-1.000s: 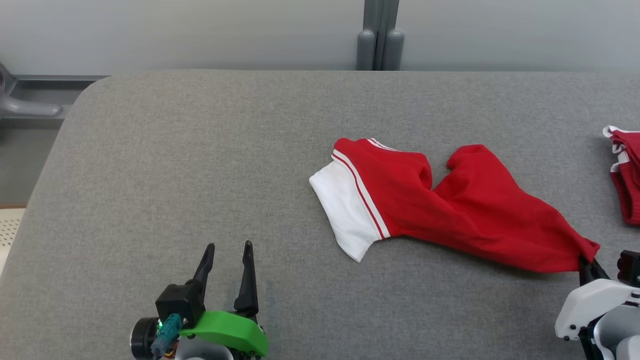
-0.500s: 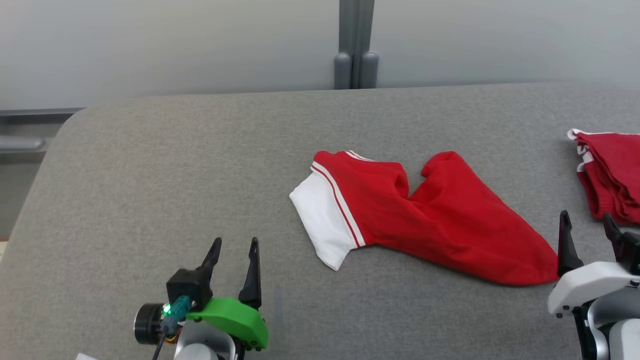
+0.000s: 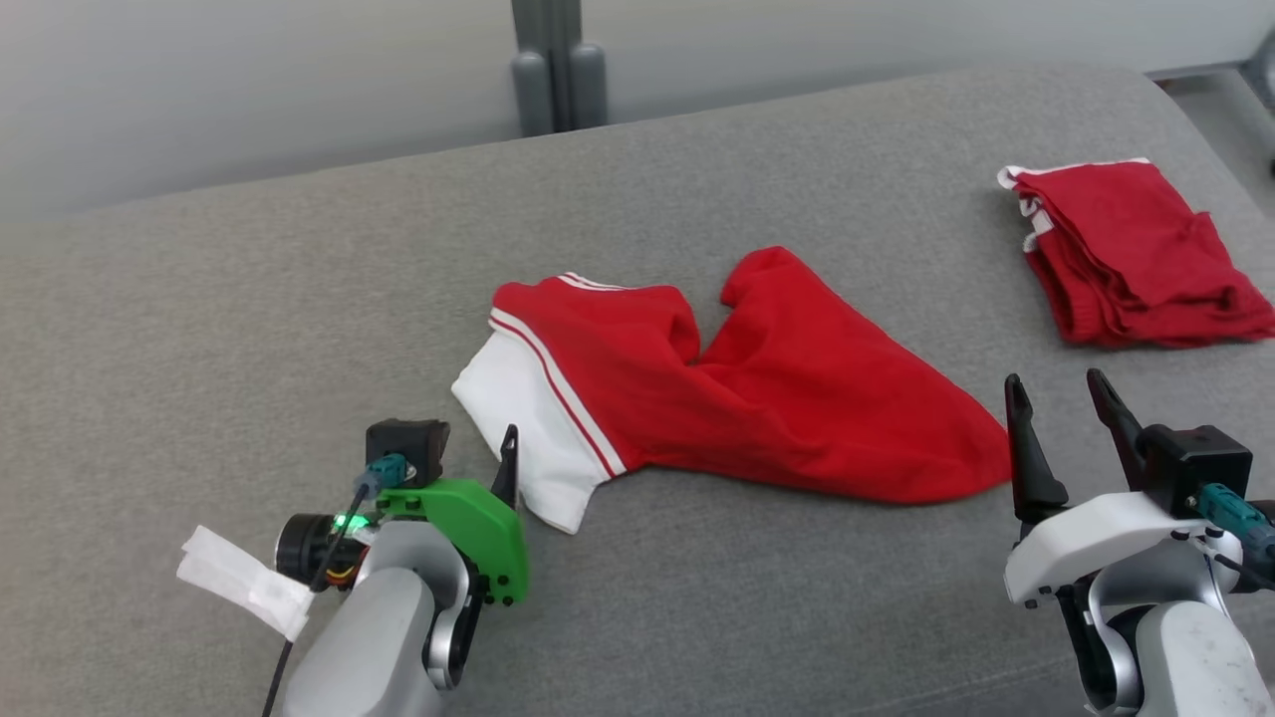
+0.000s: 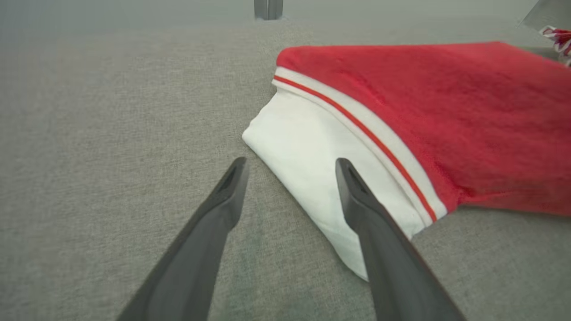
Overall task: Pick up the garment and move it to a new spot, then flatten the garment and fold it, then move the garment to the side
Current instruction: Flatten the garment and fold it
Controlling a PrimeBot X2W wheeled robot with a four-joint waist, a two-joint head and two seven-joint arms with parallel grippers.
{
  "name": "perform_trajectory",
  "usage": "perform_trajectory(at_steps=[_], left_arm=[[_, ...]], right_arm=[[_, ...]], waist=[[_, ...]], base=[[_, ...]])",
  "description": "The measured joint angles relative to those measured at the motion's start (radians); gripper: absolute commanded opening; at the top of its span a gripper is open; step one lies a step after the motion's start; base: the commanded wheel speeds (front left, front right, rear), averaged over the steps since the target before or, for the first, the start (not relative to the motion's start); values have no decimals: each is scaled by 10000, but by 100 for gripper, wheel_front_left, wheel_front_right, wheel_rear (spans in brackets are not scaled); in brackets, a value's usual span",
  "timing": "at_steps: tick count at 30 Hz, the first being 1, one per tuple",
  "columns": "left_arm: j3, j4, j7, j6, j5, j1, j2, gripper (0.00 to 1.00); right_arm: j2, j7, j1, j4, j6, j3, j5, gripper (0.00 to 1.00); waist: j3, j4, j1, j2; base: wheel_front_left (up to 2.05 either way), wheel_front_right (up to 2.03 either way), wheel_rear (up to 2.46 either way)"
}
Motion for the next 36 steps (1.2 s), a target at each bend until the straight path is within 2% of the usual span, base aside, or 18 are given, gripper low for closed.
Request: perform_trajectory(at_steps=[7,8,9,10,16,20,28,36], left_arm=[[33,1342,293,13,-226,-547,-73,100],[25,1442,276,-17,-240,-596,-82,31],[12,1555,201,-71,-244,-662,-92,9],[-46,1624,102,-86,-240,-717,-98,0],[-242,1806,-732,-150,-188,-821,-151,0],[-284,1661,-1126,96,-96,-874,-127,0],[-167,623,-1296,1120,46,19,435,0],[-213,-1189,-453,2144,44,2071,876,0]], right_arm=[[-6,-221,-101,196,0,-144,2,100],[-6,-240,-102,211,0,-169,10,100],[-6,-293,-107,234,0,-188,15,100],[-6,-309,-112,253,0,-192,19,100],[-2,-403,-84,374,0,-270,23,100],[-2,-424,134,424,0,-407,-6,100],[2,-441,594,545,0,-683,13,100],[4,-439,880,683,0,-736,111,100]], waist=[[531,-692,0,0],[575,-748,0,0],[621,-811,0,0],[653,-859,0,0],[594,-739,0,0],[405,-434,0,0],[-247,574,0,0],[-847,1631,0,0]], base=[[0,0,0],[0,0,0],[0,0,0],[0,0,0],[0,0,0],[0,0,0],[0,0,0],[0,0,0]])
